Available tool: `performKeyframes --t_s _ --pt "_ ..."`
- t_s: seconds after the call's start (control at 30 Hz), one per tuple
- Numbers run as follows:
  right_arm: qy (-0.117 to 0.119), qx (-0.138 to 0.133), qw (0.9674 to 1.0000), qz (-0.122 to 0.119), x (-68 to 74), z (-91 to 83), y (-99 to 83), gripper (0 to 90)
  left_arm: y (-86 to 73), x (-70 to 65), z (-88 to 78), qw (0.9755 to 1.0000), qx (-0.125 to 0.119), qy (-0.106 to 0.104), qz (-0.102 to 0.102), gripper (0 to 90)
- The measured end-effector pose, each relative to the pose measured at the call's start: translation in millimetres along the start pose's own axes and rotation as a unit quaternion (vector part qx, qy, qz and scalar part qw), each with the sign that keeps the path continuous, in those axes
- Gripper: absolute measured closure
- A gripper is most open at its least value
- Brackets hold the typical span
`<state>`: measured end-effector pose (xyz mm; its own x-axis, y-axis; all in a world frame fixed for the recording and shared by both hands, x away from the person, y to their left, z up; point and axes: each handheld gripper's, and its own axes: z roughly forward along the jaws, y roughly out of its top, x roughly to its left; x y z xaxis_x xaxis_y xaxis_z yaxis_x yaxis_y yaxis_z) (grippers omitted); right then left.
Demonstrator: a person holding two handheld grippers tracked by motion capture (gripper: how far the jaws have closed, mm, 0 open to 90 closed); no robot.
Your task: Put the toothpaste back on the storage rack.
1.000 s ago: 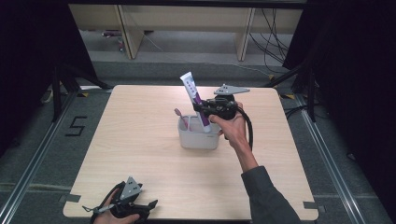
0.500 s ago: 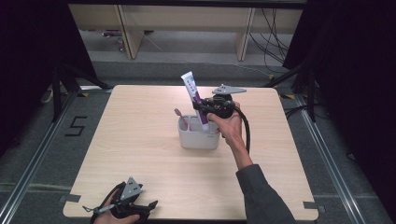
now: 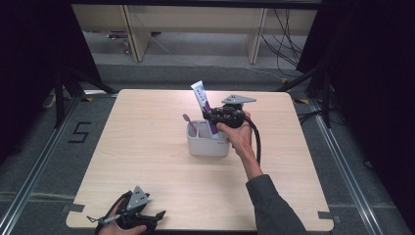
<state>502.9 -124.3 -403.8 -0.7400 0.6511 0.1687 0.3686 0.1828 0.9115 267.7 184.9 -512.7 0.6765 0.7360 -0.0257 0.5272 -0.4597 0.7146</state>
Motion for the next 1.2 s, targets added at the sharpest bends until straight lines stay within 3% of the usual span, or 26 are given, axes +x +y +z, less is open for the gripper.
performKeyframes --t_s 0.03,0.07,0.1,0.37,0.47,0.53,0.57,0.6,0.63,0.67,0.77,0.83,0.87,0.93,0.97,1.2 --pt "0.005 -0.001 1.0000 -0.003 -1.9 0.5 -1.0 71.5 0.5 0.4 0.0 1.0000 -0.001 0.001 0.001 18.3" --pt "0.004 0.001 0.9999 0.010 -1.3 -0.3 -2.4 71.5 1.0 0.8 -0.2 1.0000 0.002 0.002 0.000 18.3" --pt "0.002 0.001 1.0000 -0.003 -3.1 0.0 -3.1 71.5 0.4 0.5 0.2 1.0000 0.001 0.001 -0.001 18.3" --pt "0.004 0.025 0.9996 0.009 -1.2 0.6 -10.9 71.3 0.2 0.2 0.2 1.0000 0.000 0.001 -0.001 18.3" --pt "-0.001 0.024 0.9997 -0.004 -2.4 0.1 -12.4 71.3 0.6 1.8 -0.1 1.0000 0.006 0.005 0.006 18.4" --pt "0.001 0.031 0.9995 0.005 -0.2 -0.2 -14.0 71.2 0.0 0.2 0.8 1.0000 0.001 0.004 -0.001 18.3" --pt "0.002 0.031 0.9995 -0.006 -1.6 0.1 -14.4 71.2 0.4 0.1 0.5 1.0000 0.000 0.001 0.000 18.3" --pt "0.000 0.032 0.9995 0.001 -0.9 -0.3 -15.1 71.1 0.7 1.9 -0.3 0.9999 0.009 0.003 0.011 18.3" --pt "0.001 0.031 0.9995 -0.008 -2.0 0.0 -15.4 71.0 0.5 1.2 0.5 1.0000 0.005 0.001 0.006 18.3" --pt "0.000 0.033 0.9995 0.001 -1.2 -0.4 -15.9 71.0 -0.1 -0.3 1.3 1.0000 -0.001 0.000 -0.003 18.3" --pt "0.000 0.033 0.9995 0.001 -1.4 0.1 -16.4 70.8 0.6 0.8 0.6 1.0000 0.003 0.000 0.005 18.3" --pt "-0.001 0.038 0.9993 0.004 -0.5 0.1 -17.0 70.6 0.2 -0.3 1.4 1.0000 -0.001 0.000 -0.001 18.3" --pt "-0.006 0.037 0.9992 -0.009 -2.2 0.2 -17.1 70.6 -0.1 -0.6 1.2 1.0000 0.000 0.000 -0.003 18.3" --pt "-0.009 0.038 0.9992 -0.010 -3.0 0.4 -17.9 70.5 0.2 -0.2 0.9 1.0000 0.000 0.000 -0.001 18.3" --pt "-0.005 0.038 0.9992 0.007 -1.0 0.2 -18.7 70.5 0.2 -0.2 1.1 1.0000 0.000 0.000 -0.002 18.3" --pt "-0.010 0.048 0.9988 -0.006 -1.8 -0.7 -18.7 70.1 0.6 0.1 1.2 0.9999 0.008 -0.002 0.006 18.3"
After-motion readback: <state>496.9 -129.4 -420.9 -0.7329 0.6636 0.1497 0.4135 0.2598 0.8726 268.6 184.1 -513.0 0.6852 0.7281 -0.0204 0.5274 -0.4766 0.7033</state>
